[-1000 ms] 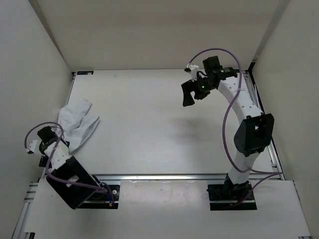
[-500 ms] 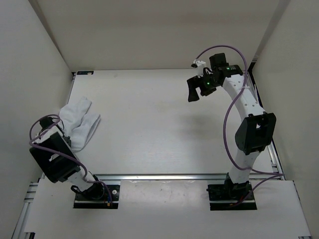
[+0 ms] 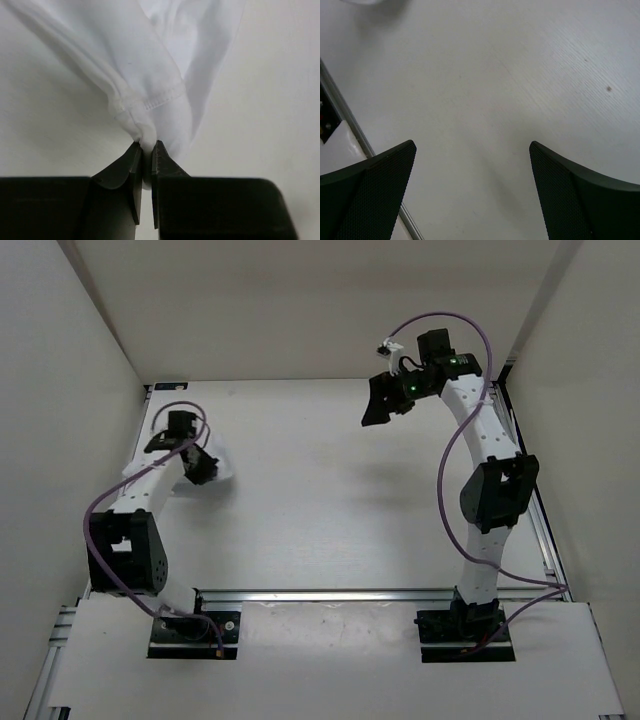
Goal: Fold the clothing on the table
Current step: Move the skirt to the center of the board
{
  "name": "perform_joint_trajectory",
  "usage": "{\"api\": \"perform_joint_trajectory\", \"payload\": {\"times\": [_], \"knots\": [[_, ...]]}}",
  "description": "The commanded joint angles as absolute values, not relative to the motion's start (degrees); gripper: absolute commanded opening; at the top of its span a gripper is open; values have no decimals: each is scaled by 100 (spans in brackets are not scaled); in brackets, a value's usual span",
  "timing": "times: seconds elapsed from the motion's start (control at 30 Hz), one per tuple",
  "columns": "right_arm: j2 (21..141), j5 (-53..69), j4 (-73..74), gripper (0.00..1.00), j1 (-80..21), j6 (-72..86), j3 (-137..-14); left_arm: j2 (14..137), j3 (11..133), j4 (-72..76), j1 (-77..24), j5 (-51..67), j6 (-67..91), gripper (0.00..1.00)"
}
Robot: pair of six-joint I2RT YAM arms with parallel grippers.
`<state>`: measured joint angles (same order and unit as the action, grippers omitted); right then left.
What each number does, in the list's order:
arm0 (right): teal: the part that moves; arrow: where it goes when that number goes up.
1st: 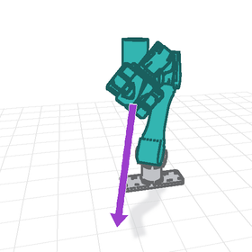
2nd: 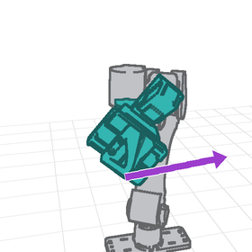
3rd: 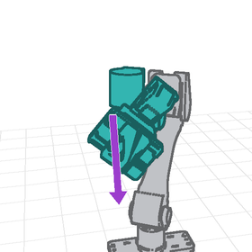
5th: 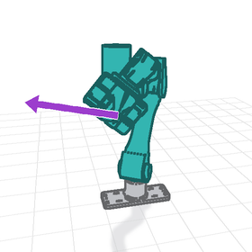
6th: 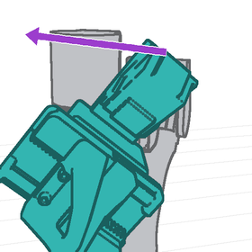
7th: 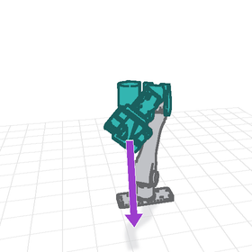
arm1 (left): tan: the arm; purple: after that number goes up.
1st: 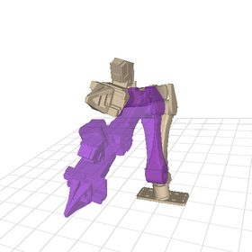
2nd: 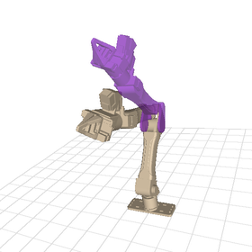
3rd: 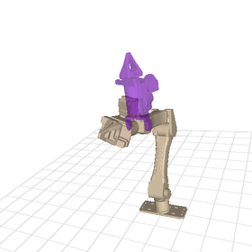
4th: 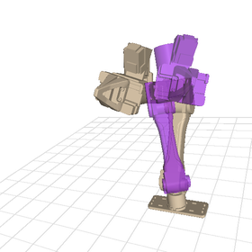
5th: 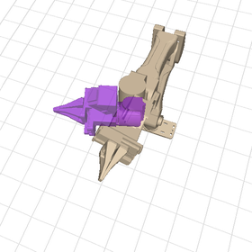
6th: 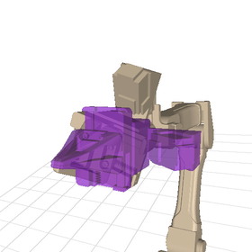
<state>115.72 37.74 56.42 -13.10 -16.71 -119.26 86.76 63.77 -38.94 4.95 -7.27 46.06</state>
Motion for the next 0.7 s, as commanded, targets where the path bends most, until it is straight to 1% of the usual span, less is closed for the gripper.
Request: {"api": "perform_joint_trajectory", "payload": {"times": [0.0,0.07,0.1,0.2,0.23,0.3,0.37,0.43,0.47,0.5,0.53,0.57,0.6,0.63,0.67], "knots": [[11821,4571,5748,99,-1607,-1600,-12296,8754,6337,-4368,-385,-19,4702,0],[11822,4561,5713,99,-1731,-1574,-12156,8937,6407,-4385,-1051,315,4614,0],[11804,4605,5635,99,-1740,-1469,-12016,9069,6433,-4403,-1229,534,4545,0],[11734,4667,5476,99,-1617,-1328,-11673,9736,7090,-4552,-2264,1027,4177,0],[11716,4667,5467,99,-1539,-1275,-11567,9877,7241,-4735,-2415,1141,3983,0],[11699,4807,5537,100,-1433,-1388,-11401,10142,7706,-5035,-2907,1161,3702,0],[11724,4921,5730,99,-1424,-1607,-11233,10213,7725,-5430,-3049,959,3648,0],[11734,4791,5897,99,-1477,-1862,-11093,10003,7393,-5502,-2910,984,3804,7],[11751,4755,5941,100,-1555,-1881,-11048,9697,7070,-5545,-2779,984,3849,11],[11794,4668,5950,99,-1599,-1968,-11013,9251,6710,-5572,-2560,941,4015,14],[11830,4658,5924,99,-1582,-1977,-10978,8959,6576,-5572,-2462,801,4191,15],[11874,4641,5898,99,-1617,-1951,-10960,8417,6226,-5581,-2252,643,4392,18],[11952,4588,5880,99,-1669,-1969,-10969,7898,5953,-5607,-2024,633,4482,22],[12049,4649,5836,99,-1618,-1925,-11021,7632,5820,-5573,-1891,711,4639,25],[12128,4632,5827,99,-1669,-1899,-11056,7176,5488,-5555,-1576,869,4728,37]]}}
